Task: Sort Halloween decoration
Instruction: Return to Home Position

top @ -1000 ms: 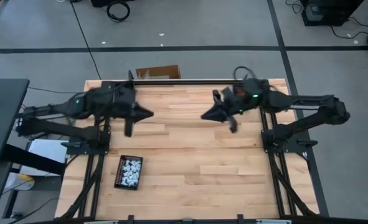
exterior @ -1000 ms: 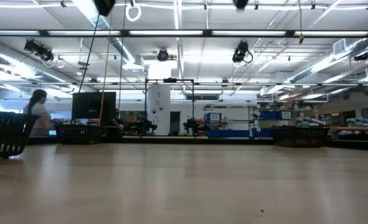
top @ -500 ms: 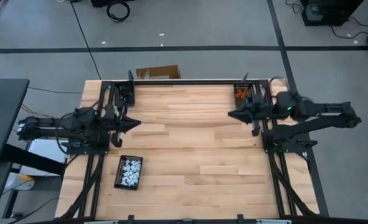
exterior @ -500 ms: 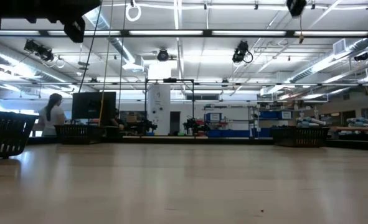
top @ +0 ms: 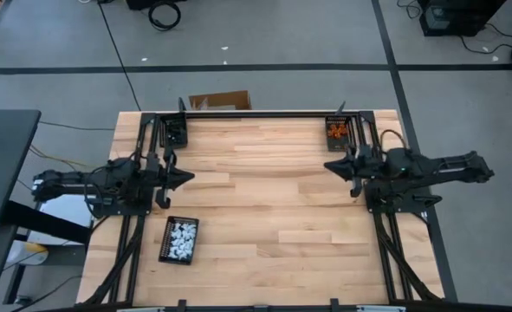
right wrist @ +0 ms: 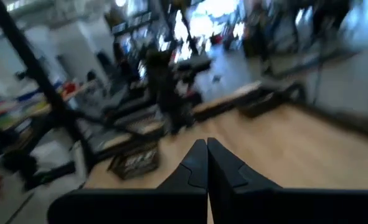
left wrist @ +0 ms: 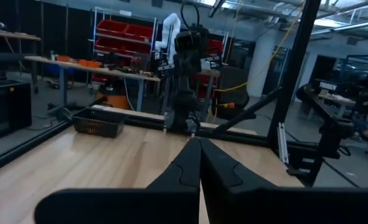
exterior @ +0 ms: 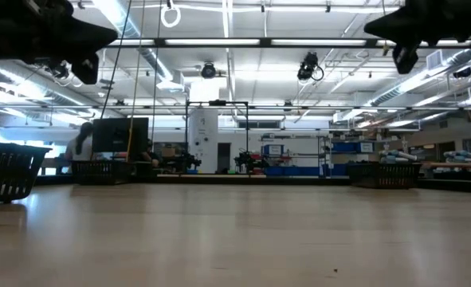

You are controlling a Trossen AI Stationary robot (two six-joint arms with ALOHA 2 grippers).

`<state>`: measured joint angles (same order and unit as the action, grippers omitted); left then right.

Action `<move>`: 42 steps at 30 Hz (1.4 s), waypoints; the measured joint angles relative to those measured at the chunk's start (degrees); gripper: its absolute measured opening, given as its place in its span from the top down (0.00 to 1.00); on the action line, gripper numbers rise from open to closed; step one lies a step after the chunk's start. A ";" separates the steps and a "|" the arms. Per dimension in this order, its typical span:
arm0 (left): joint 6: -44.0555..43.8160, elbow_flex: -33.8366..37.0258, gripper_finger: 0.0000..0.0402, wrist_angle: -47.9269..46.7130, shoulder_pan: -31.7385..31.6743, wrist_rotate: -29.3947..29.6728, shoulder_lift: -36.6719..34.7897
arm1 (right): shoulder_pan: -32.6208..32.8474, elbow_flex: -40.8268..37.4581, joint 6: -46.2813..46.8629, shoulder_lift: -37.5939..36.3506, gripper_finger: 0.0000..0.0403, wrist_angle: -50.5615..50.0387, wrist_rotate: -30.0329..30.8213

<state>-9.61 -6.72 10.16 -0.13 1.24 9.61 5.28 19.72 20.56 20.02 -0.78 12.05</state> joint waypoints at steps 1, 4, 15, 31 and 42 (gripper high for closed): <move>0.19 0.15 0.98 -0.27 -0.20 0.02 -0.60 | -0.15 -1.03 -1.43 -2.03 1.00 0.44 1.36; 0.29 0.52 0.98 -2.78 -1.52 0.27 -2.94 | -1.09 -3.99 -6.03 -7.43 1.00 2.66 2.20; 1.73 0.73 0.98 -12.45 -2.66 0.48 -9.45 | -3.65 -14.35 0.77 -12.48 1.00 5.89 -5.73; 0.41 6.23 0.98 -5.28 -2.50 -2.66 -9.29 | -4.65 -19.36 -3.41 -12.59 0.99 6.42 -7.44; -1.53 6.25 0.97 -5.69 -2.53 -3.06 -9.25 | -4.70 -19.36 -2.33 -12.56 0.92 6.73 -3.33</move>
